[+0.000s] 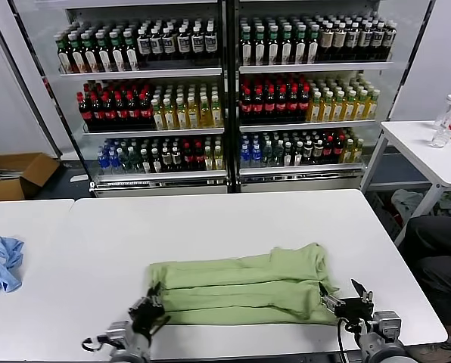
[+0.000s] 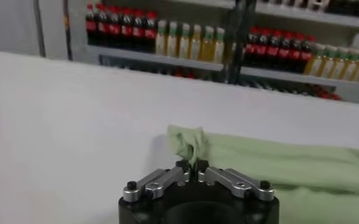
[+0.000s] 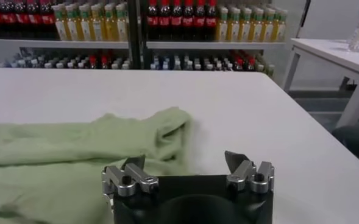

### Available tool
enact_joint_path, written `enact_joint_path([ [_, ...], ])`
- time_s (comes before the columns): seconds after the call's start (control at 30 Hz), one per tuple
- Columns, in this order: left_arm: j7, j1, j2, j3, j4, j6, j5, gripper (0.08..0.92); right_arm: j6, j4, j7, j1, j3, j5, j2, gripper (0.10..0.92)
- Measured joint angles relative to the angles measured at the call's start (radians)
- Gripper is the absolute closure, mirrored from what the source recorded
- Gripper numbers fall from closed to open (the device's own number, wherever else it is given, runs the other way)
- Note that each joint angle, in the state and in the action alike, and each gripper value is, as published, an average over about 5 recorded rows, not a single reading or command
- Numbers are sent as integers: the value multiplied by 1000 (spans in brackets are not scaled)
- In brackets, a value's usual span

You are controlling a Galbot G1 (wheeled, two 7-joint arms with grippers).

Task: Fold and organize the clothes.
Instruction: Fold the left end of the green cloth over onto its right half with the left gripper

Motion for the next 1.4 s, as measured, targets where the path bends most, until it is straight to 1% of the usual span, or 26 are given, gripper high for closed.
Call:
enact_joint_path([
  [0.3,21,-12,128,-242,-46,-10,-109,886,0,-4,1,19,-11,7,-6,203],
  [0.43,35,-11,148,-305,-99,14,-217,886,0,-1,1,19,-9,7,-10,203],
  [0.53,48,-19,140,-310,-148,41,-317,886,-1,5,1,16,-4,7,-13,203],
  [0.67,64,-37,101,-258,-196,71,-426,886,-1,15,0,9,6,7,-15,203],
  [0.83,83,-64,40,-136,-213,86,-482,886,0,24,-1,0,16,7,-15,203],
  [1.0,102,-102,-1,6,-171,86,-451,886,1,30,-2,-5,24,7,-13,203],
  [1.2,131,-131,-16,153,-94,82,-360,879,1,30,-2,-2,26,8,-11,203],
  [1.3,148,-137,-20,214,-67,76,-304,828,1,27,0,2,23,6,-8,203],
  [1.4,164,-140,-27,266,-52,69,-248,742,-1,24,1,8,17,4,-5,203],
])
